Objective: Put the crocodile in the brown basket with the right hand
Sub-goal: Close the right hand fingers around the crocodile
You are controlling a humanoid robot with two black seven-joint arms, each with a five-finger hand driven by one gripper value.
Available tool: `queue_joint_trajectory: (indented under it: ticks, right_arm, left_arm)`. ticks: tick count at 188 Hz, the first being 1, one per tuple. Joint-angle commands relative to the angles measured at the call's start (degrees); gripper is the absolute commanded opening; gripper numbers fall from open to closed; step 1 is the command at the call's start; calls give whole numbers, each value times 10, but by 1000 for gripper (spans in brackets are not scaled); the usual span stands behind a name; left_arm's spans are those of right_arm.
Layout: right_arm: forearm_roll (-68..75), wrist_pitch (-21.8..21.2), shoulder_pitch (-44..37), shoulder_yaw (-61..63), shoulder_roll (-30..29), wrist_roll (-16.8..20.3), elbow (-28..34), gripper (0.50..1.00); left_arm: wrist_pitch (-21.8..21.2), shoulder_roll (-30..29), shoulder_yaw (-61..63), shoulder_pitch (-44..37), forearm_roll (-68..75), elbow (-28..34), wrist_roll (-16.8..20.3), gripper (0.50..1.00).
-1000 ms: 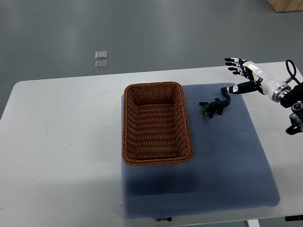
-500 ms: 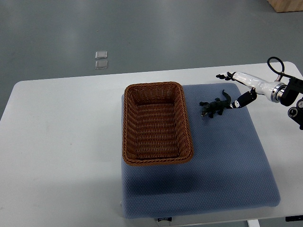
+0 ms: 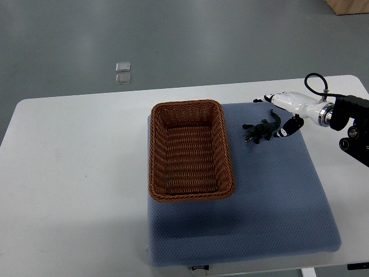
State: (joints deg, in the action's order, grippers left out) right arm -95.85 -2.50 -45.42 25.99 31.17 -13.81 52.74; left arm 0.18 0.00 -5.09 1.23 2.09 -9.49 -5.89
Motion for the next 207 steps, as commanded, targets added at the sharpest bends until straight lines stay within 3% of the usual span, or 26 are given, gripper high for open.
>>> queue_joint_trajectory:
  ticks: [1, 93, 207]
  right_arm:
    - [-7, 0, 0, -12, -1, 0, 0, 911]
    - [-43, 21, -8, -55, -11, 1, -17, 834]
    - [-53, 39, -8, -67, -25, 2, -26, 795]
  left_arm:
    - [0, 0, 0, 0, 0, 1, 0, 1000]
    - [0, 0, 1, 0, -1, 0, 0, 1000]
    - [0, 0, 0, 0, 0, 0, 0, 1000]
